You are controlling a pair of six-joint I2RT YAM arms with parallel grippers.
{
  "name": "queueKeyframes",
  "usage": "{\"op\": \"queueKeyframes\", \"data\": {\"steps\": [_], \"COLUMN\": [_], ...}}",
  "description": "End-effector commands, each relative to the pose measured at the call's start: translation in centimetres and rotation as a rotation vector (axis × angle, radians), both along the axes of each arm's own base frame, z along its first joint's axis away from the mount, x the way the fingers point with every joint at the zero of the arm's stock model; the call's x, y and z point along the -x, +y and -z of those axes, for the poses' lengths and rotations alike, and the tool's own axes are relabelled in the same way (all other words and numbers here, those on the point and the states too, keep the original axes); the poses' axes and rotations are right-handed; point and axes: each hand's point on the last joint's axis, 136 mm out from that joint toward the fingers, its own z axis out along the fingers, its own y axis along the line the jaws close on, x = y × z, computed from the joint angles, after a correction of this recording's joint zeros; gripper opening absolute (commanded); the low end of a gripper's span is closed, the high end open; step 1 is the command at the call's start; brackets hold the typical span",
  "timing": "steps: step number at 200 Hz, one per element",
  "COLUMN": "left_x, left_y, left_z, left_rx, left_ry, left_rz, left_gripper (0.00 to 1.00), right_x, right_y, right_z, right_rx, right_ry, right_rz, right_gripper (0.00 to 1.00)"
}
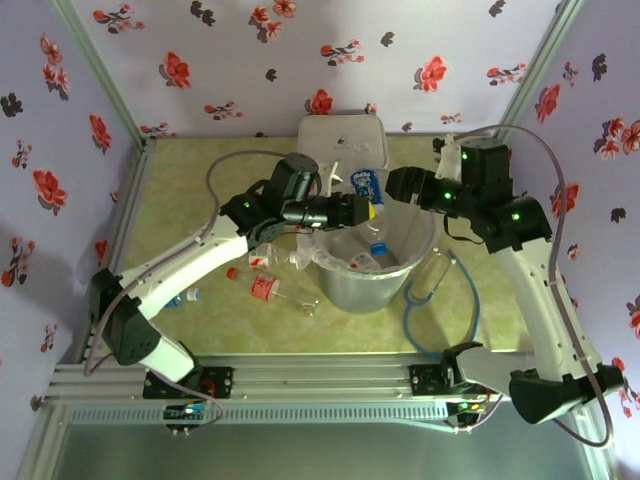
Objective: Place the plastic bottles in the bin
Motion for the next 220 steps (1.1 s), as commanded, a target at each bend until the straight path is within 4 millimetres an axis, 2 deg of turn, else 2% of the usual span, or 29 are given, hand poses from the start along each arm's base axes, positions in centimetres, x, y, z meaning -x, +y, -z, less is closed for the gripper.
{"op": "queueKeyframes", "data": {"steps": [1,14,41,80,109,136,161,181,189,198,208,220], "left_x": [0.6,0.8,1.0,1.1,0.3,-0.5,-0.4,0.3,0.7,1.1,1.6,2.0], "left_y": [0.5,1.0,1.7,3.9,7.8,13.2,18.6,22.9,24.3,25.6,26.6,27.4], "left_z": [-0.9,-1.4,-2.4,-4.2,-5.0,-3.2,-0.2,2.6,3.6,4.6,5.4,6.0], "left_rx": [-0.016,-0.017,-0.015,-0.06,-0.117,-0.241,-0.297,-0.339,-0.355,-0.366,-0.37,-0.369], "left_ry": [-0.03,-0.062,-0.116,-0.208,-0.237,-0.206,-0.125,-0.058,-0.036,-0.017,0.003,0.015], "left_rz": [0.017,0.017,0.019,-0.008,-0.099,-0.251,-0.426,-0.563,-0.609,-0.651,-0.682,-0.708], "left_gripper": [0.51,0.66,0.76,0.79,0.79,0.76,0.73,0.71,0.7,0.69,0.69,0.68], "right_x": [0.1,0.0,-0.2,-0.2,0.0,0.5,0.9,0.2,-0.2,-0.4,-0.7,-1.2], "right_y": [0.1,0.2,0.0,-0.1,0.3,1.1,2.1,1.6,1.7,2.2,2.9,3.5], "right_z": [0.9,1.5,2.8,4.5,5.4,6.8,8.3,10.2,10.9,11.5,12.0,12.6], "right_rx": [-0.008,-0.003,0.029,0.065,0.076,0.148,0.256,0.338,0.347,0.34,0.328,0.33], "right_ry": [0.061,0.079,0.114,0.155,0.193,0.225,0.228,0.259,0.27,0.278,0.274,0.275], "right_rz": [-0.004,-0.005,-0.005,-0.018,-0.052,-0.088,-0.103,-0.035,-0.019,-0.013,-0.01,-0.001], "right_gripper": [0.75,0.75,0.74,0.75,0.72,0.63,0.6,0.59,0.6,0.67,0.74,0.76]}}
